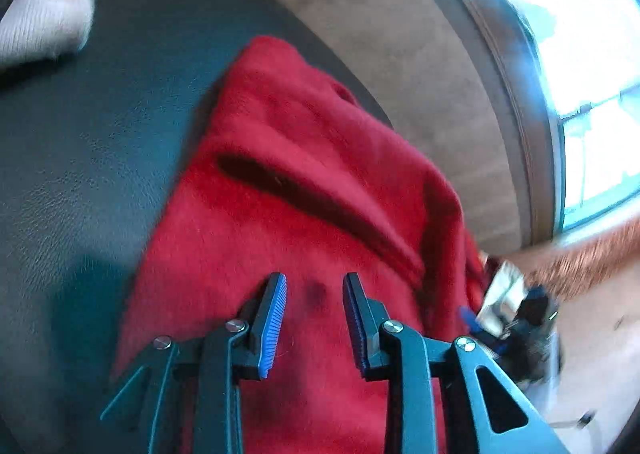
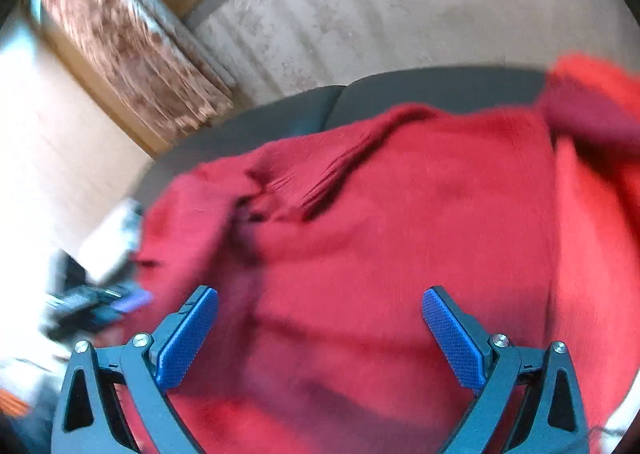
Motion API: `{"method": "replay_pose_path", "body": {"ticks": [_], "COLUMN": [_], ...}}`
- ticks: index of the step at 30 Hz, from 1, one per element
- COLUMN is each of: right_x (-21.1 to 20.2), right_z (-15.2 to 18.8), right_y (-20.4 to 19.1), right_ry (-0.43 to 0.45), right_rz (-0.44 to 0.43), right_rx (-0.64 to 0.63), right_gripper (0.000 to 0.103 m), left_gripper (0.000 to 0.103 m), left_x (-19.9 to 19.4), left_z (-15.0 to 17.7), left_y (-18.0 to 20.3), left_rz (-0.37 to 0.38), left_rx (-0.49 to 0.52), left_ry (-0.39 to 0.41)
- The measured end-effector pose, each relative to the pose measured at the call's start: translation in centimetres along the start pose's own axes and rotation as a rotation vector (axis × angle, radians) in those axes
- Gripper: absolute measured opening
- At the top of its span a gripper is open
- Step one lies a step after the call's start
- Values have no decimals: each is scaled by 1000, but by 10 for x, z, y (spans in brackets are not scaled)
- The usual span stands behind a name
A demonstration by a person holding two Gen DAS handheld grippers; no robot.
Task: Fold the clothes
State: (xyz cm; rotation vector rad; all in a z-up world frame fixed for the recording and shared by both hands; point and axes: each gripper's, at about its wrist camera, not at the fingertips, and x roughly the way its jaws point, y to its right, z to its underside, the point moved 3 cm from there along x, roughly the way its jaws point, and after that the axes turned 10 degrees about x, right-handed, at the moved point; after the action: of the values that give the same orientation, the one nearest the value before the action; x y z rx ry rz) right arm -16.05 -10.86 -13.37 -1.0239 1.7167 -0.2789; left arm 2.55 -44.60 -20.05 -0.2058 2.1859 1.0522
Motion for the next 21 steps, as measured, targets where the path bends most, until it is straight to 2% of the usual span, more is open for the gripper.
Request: {"method": "replay_pose_path", "body": {"ticks": [3,5,8,12,14,17,21], "right_x": [-18,-20,-8,25,40,49,53], "right_z": [21,31,46,65,72,77,75], "right_y": [1,-4,-23,-57,-61,-64,-55], "right_ry": [-6,-12,-59,-110,-124,-80,-38], "right_rz": [-209,-252,-258,-161,-123,-103,-130], "right_rx": [128,154,114,-31,-49,-42,33], "right_gripper": [103,103,103,101,99,98,96], "left_gripper": [29,29,29,29,29,29,29], "left_x": [0,1,-2,-6,-9,-13,-19], "left_z": [8,14,19,27,32,38,47], "left_y": [7,11,10,8,8,8,7], "left_rz": [-23,-38,-24,-14,-11,-7,-2], "left_rx": [64,106,87,83,85,89,93], "left_ry": [5,8,9,20,24,31,39]}}
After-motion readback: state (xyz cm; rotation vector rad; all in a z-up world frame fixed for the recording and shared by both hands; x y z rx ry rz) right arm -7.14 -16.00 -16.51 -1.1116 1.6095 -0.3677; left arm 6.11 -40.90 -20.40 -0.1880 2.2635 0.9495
